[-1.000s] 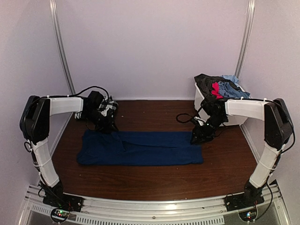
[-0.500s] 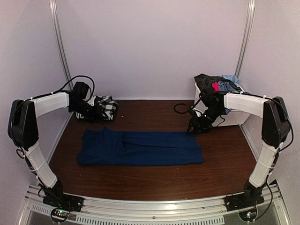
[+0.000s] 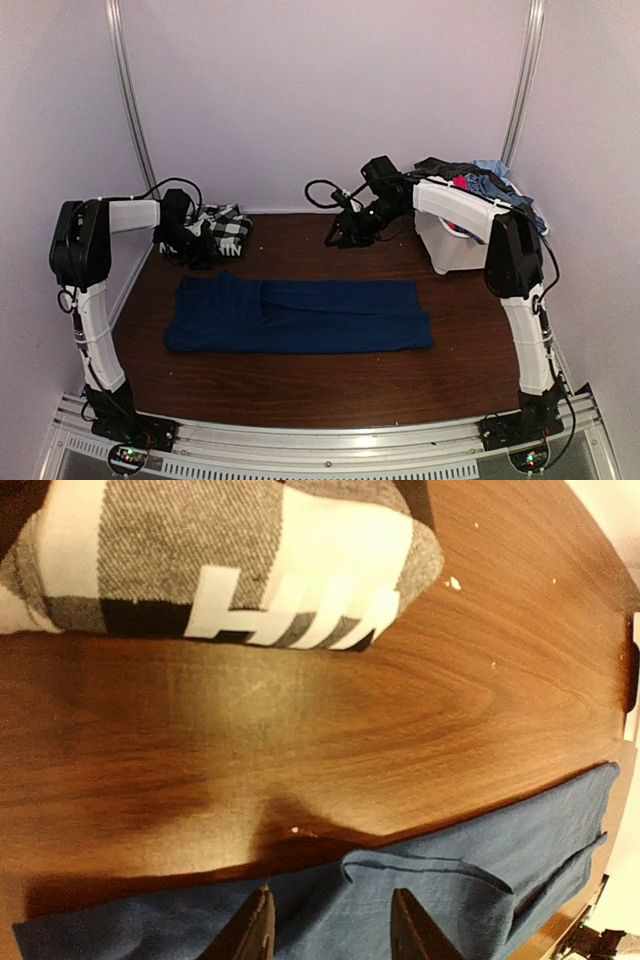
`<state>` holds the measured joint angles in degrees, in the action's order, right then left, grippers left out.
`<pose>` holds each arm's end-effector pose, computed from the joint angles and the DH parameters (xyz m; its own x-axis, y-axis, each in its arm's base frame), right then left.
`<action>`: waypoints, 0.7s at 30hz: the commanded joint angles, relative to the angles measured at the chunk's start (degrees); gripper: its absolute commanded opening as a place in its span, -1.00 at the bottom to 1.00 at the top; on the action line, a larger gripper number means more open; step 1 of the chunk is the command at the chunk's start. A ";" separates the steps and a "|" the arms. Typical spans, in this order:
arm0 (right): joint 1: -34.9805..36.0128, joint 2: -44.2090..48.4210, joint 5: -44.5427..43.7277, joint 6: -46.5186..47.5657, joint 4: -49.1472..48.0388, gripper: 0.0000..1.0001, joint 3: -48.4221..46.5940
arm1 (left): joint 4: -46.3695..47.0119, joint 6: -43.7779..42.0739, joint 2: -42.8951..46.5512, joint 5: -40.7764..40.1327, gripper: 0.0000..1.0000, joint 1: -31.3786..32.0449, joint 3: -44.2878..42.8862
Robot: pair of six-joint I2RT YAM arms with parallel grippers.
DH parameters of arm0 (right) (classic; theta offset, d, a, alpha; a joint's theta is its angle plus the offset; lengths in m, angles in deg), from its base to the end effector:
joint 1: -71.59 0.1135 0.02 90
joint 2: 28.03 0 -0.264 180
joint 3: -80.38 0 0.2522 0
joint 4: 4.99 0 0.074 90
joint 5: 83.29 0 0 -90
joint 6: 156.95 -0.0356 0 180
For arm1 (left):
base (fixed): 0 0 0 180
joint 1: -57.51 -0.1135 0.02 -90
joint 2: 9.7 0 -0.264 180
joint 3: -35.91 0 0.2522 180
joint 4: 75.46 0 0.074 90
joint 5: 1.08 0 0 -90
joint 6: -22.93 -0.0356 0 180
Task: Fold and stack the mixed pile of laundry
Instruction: Rotate the rectangle-folded T-shirt at the center of the board.
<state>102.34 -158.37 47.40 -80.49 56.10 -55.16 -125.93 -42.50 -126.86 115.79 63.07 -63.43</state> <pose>0.4167 0.2749 0.2540 -0.8561 -0.3028 -0.4188 -0.5158 0.5509 0.6561 0.4162 -0.0567 0.1730 -0.9461 -0.2806 -0.1618 -0.1546 0.8301 -0.5357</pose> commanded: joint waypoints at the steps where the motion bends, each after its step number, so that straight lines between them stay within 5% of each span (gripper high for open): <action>1: 2.39 -2.09 4.21 -1.58 0.80 -0.04 -3.69 | -1.76 -4.92 -2.57 1.74 -0.17 -0.12 -4.64; 16: 1.39 5.78 0.28 0.54 -1.35 -0.04 11.02 | -3.19 -9.64 -6.09 2.93 -0.19 0.87 -5.08; 21: 1.07 6.91 -0.21 0.69 -1.39 -0.05 12.52 | -3.19 -10.55 -4.39 1.67 -0.90 0.91 -4.78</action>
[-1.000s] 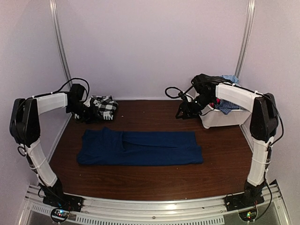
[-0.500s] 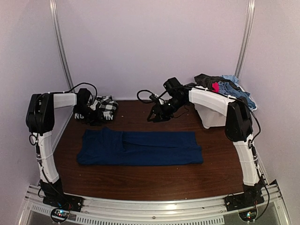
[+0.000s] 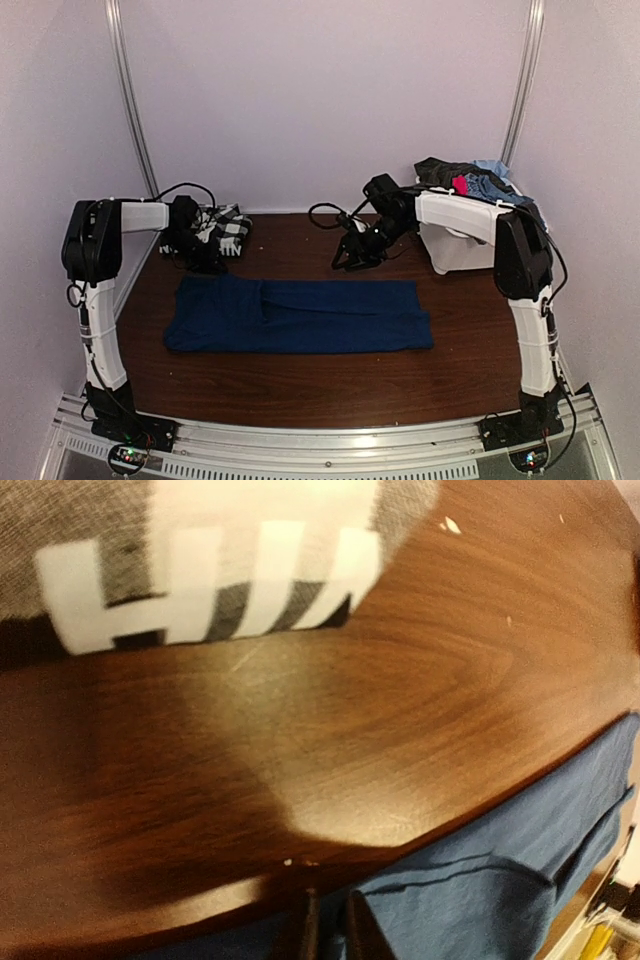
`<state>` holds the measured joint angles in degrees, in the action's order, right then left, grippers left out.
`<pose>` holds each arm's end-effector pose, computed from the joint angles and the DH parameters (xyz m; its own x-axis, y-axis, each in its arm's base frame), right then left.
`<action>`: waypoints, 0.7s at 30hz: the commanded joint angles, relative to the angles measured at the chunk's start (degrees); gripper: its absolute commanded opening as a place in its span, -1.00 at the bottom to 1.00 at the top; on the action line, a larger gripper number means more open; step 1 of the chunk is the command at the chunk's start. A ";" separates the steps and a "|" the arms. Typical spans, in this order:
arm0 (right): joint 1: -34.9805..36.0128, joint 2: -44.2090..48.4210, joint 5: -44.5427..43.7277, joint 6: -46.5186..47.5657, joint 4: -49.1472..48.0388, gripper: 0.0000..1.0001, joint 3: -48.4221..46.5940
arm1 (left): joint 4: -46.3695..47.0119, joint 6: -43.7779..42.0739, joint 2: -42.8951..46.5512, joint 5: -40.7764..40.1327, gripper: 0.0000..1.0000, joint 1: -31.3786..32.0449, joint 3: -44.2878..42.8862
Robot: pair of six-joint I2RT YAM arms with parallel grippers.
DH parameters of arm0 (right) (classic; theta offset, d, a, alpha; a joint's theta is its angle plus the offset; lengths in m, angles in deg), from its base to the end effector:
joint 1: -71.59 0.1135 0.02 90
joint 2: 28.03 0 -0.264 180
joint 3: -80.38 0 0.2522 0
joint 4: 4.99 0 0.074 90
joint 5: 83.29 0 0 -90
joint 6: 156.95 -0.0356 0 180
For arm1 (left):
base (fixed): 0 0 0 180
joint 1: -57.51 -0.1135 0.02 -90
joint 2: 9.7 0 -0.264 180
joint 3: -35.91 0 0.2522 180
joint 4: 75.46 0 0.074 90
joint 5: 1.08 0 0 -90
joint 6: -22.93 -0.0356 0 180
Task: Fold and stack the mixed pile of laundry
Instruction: Rotate the rectangle-folded T-shirt at the center of the board.
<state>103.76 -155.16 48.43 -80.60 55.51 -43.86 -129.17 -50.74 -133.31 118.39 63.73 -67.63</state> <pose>0.3905 0.2736 0.2213 -0.8888 -0.3509 -0.2948 -0.4528 0.5721 0.6839 0.4279 -0.0643 0.1460 -0.9810 -0.1393 -0.1352 -0.0468 0.8455 -0.5319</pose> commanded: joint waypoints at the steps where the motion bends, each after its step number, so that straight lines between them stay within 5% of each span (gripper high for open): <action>1: -0.37 3.95 -1.40 0.81 -0.81 -0.05 1.56 | 0.39 -2.40 3.03 -0.78 -1.00 0.25 -0.43; 14: -2.25 7.80 -1.79 1.23 -2.01 -0.05 7.64 | -0.32 -10.13 20.77 -0.88 -1.00 6.21 13.41; 21: -3.22 8.02 -1.60 2.19 -1.26 -0.05 8.52 | -6.32 -10.67 25.47 -8.92 -1.00 13.53 21.07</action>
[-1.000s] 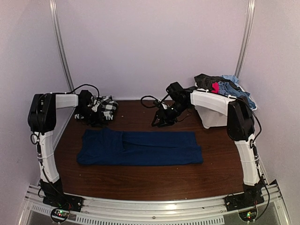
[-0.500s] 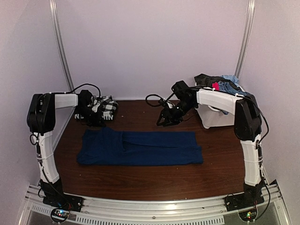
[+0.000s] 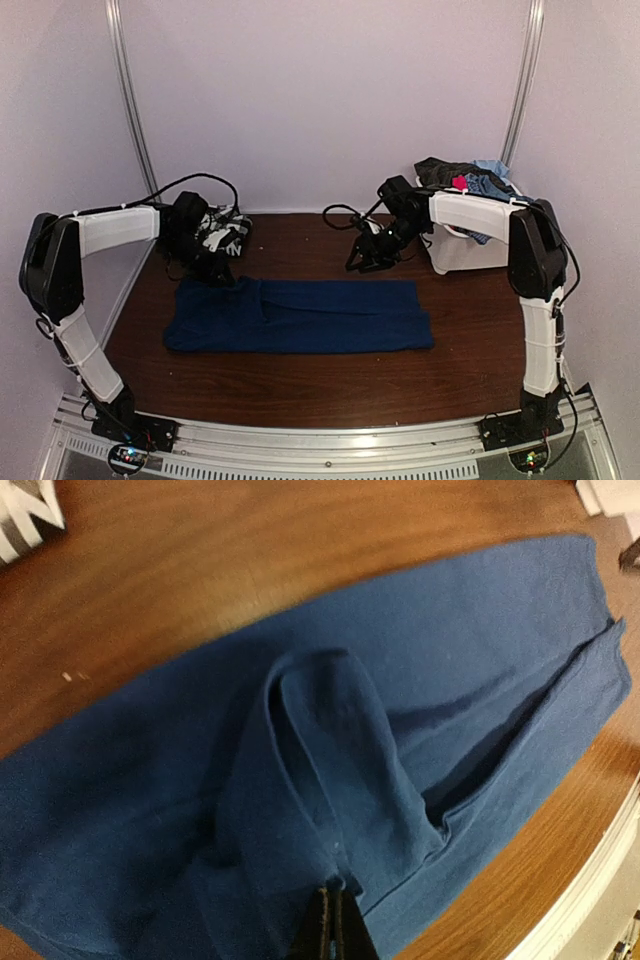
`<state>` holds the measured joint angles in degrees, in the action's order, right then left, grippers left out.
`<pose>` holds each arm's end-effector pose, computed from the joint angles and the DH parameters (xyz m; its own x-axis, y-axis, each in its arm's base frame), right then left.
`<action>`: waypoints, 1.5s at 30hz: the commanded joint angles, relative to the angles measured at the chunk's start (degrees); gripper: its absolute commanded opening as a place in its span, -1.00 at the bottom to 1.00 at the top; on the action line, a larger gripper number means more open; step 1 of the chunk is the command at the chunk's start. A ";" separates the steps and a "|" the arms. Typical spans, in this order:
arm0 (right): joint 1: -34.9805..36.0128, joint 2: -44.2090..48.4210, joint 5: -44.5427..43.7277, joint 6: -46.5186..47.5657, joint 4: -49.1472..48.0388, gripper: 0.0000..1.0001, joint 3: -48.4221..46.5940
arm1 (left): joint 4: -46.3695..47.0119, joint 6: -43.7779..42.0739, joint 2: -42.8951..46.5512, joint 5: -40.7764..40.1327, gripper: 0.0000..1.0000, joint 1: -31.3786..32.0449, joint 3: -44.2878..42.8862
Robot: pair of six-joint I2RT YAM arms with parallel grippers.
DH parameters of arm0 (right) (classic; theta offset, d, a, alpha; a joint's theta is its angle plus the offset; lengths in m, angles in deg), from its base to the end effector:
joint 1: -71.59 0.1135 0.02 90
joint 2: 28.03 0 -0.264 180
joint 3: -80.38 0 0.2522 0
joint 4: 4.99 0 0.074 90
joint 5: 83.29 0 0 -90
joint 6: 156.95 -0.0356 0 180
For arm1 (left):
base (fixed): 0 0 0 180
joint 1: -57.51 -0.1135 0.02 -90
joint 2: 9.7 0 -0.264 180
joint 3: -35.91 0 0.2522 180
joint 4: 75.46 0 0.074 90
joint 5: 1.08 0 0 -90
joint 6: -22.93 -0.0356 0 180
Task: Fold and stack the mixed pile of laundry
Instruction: Rotate the rectangle-folded T-shirt at the center of the board.
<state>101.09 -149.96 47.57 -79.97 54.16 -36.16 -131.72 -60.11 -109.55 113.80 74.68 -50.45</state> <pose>0.3838 0.2439 0.2227 -0.9047 -0.3161 -0.2858 -0.4243 0.6066 0.6723 0.3273 -0.1168 0.2151 -0.9391 0.1751 -0.2957 0.2953 0.8513 -0.4337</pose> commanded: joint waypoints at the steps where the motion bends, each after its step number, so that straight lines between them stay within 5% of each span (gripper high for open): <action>1: -0.62 2.72 -0.66 1.61 0.11 -0.05 0.87 | -3.85 -1.25 2.10 -4.73 -1.00 3.39 4.83; 13: -1.70 2.26 -0.84 3.24 1.51 -0.05 1.00 | -8.61 -0.61 -0.84 -15.16 -1.00 6.39 7.08; 16: -1.99 2.04 -1.36 3.55 1.54 -0.05 0.76 | -7.77 0.92 1.49 -12.22 -0.49 6.39 6.92; 20: -2.29 0.09 -2.24 4.05 1.84 -0.05 -1.75 | -2.24 3.92 6.63 -6.20 -0.18 6.39 7.40; 31: -2.09 -12.38 -1.83 5.98 2.97 -0.10 -9.21 | 0.87 14.45 0.38 -11.98 -0.32 6.39 9.58; 37: -1.47 -11.09 -6.64 7.95 3.87 -0.17 0.51 | 1.73 14.33 -1.38 -11.75 -0.35 6.39 13.13; 45: -1.48 5.23 -12.75 2.89 -0.27 -0.29 31.50 | 1.85 11.09 -8.08 -9.93 -0.37 8.14 8.30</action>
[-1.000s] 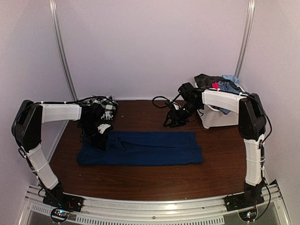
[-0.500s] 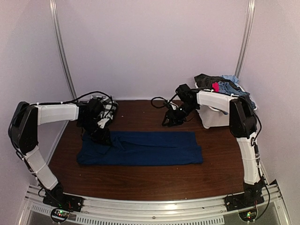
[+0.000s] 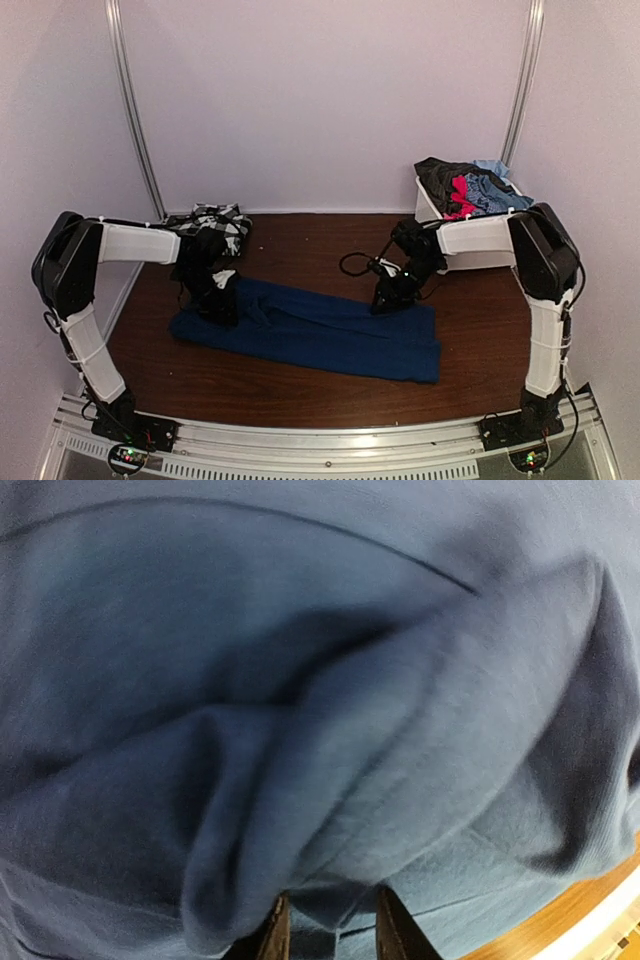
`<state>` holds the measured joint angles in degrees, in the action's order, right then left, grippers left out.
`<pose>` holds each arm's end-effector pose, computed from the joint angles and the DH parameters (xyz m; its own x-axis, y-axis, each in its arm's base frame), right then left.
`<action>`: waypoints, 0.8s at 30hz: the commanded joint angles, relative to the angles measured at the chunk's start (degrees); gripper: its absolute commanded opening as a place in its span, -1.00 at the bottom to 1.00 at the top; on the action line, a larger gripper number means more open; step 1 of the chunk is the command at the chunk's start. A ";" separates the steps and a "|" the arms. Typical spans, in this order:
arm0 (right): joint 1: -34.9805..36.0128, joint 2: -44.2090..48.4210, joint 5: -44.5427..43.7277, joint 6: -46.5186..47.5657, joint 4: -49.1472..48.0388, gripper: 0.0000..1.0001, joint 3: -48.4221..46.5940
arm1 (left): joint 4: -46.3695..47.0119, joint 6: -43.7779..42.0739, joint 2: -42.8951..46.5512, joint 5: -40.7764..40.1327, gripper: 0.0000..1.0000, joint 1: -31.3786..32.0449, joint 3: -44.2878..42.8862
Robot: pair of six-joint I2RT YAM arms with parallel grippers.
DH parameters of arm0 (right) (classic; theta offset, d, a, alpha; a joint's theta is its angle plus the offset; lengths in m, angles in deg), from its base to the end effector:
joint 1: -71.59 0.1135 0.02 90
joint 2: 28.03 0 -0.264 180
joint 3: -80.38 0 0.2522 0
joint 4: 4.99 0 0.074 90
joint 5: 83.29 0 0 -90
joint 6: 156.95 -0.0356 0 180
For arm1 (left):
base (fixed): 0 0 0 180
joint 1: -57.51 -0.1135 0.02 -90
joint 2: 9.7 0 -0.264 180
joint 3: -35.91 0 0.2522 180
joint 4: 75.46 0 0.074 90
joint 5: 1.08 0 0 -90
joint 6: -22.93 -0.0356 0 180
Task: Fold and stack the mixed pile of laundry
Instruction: Rotate the rectangle-folded T-shirt at the center of the board.
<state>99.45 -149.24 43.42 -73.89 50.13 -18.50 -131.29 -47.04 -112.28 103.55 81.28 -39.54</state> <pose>0.3546 0.2115 0.1434 -0.9158 -0.3745 -0.1452 -0.3816 0.6984 0.6055 0.2849 -0.1353 0.1485 -0.9966 0.0768 -0.0293 0.0819 0.9572 -0.2775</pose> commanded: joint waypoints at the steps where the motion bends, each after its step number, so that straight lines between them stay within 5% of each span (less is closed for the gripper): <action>1: 0.24 7.08 -8.51 -4.20 3.47 -0.29 17.86 | 1.40 -2.50 -6.97 0.50 -0.37 2.33 -4.41; 4: 0.47 15.33 -7.15 -7.69 2.52 -0.29 28.47 | 1.10 -4.23 -14.33 0.67 -0.37 5.00 -13.60; 8: 2.97 24.33 -1.83 -11.69 0.58 -0.27 36.71 | -1.54 -4.70 -30.00 -0.64 -0.37 6.02 -36.87; 14: 4.97 28.04 -0.25 -3.65 5.47 -0.12 28.44 | -7.83 -6.84 -42.73 1.37 -0.25 5.54 -71.28; 24: 4.19 21.56 -2.54 -2.84 5.64 -0.12 17.63 | -1.09 -4.95 -26.13 6.61 -0.26 5.40 -48.80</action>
<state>103.95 -123.69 42.79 -77.74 55.29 0.62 -133.58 -51.57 -143.34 107.25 84.75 -94.25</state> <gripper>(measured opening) 0.446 0.382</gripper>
